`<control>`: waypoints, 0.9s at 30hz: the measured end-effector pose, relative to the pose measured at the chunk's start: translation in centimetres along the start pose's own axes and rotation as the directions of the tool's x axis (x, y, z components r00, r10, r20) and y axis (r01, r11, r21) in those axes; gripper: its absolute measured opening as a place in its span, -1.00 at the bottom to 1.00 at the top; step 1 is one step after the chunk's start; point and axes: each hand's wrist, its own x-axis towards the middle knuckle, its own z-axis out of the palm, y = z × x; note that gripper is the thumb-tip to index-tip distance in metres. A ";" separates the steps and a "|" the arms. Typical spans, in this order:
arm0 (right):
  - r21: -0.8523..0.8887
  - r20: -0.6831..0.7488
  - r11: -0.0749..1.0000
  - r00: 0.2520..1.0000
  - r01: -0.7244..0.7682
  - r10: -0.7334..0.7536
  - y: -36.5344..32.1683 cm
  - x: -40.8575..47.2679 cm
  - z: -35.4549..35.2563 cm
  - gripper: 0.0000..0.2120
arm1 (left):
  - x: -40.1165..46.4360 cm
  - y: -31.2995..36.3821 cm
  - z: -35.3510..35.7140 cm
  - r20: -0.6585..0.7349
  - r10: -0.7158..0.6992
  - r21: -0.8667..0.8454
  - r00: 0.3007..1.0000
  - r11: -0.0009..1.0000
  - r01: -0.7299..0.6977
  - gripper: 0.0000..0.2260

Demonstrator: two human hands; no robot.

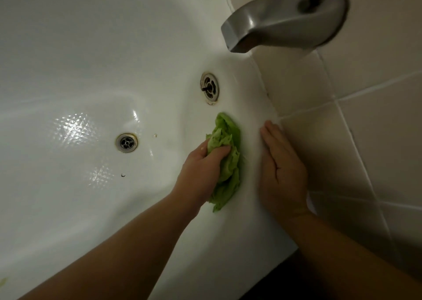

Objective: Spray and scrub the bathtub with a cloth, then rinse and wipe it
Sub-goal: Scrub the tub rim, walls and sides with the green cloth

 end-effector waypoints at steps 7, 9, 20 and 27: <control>-0.023 -0.009 0.999 0.999 -0.031 0.030 -0.5 -1.0 0.0 -0.54 | -1.5 -0.8 2.7 -0.064 0.277 0.297 0.959 0.922 -0.246 -0.56; -0.055 0.049 0.998 0.999 -0.014 0.017 -0.5 -0.7 0.1 -0.55 | -0.8 -1.9 2.6 -0.071 0.293 0.406 0.954 0.882 -0.241 -0.51; -0.112 0.084 0.986 0.990 0.121 -0.112 -0.2 2.0 0.4 -0.56 | -0.7 -1.5 3.3 -0.071 0.322 0.255 0.944 0.921 -0.295 -0.53; -0.116 0.085 0.986 0.990 0.121 -0.112 -0.7 2.2 0.7 -0.53 | 3.8 -4.8 0.0 -0.069 0.049 0.443 0.996 0.896 -0.013 -0.47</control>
